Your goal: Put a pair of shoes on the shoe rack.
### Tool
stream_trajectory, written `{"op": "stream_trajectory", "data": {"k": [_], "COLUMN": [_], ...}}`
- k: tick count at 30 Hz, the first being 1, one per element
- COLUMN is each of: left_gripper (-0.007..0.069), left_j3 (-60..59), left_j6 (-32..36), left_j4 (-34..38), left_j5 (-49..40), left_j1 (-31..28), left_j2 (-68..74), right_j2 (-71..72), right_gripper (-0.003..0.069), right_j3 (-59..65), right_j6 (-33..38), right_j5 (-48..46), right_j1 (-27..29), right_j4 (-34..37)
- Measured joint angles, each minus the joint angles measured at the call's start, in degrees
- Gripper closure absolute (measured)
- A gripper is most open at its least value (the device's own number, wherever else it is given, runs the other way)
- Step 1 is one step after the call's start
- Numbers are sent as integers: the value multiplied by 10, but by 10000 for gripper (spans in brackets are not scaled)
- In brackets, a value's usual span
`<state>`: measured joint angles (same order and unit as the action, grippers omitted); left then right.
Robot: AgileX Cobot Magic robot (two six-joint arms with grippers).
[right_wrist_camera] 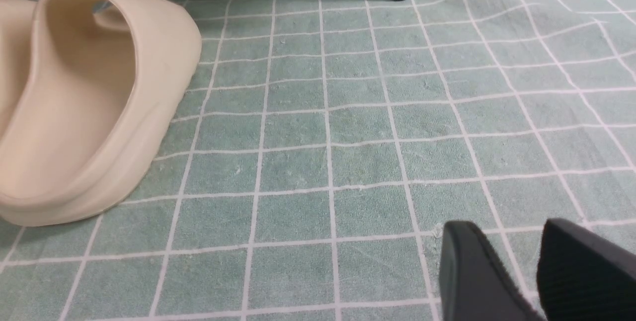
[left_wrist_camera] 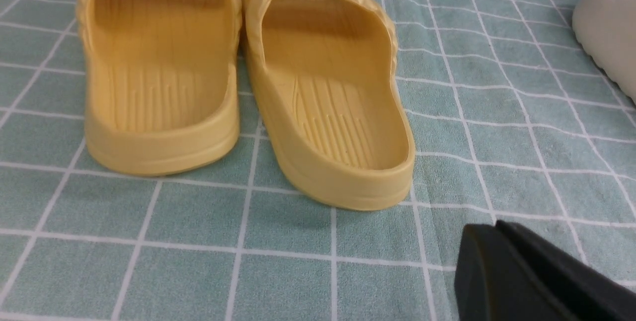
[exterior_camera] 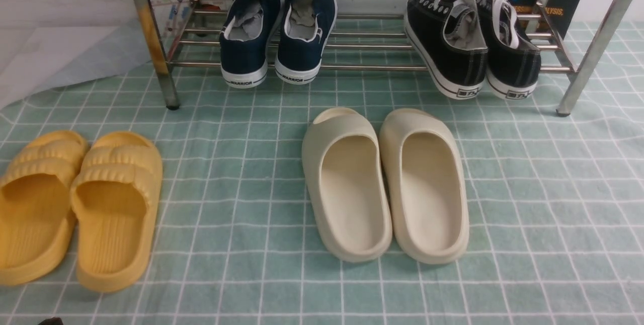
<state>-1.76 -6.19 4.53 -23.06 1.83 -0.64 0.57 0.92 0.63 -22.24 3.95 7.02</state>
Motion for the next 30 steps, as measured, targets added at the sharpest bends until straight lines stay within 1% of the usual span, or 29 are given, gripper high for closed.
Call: {"op": "stream_trajectory", "data": {"k": [30], "left_gripper": [586], "left_j3": [0], "left_j6": [0], "left_j4": [0], "left_j5": [0], "left_j1": [0], "left_j2": [0], "right_j2": [0], "right_gripper": [420], "right_j3": [0], "right_j6": [0], "right_j5": [0], "right_j1": [0], "right_j4": [0]}}
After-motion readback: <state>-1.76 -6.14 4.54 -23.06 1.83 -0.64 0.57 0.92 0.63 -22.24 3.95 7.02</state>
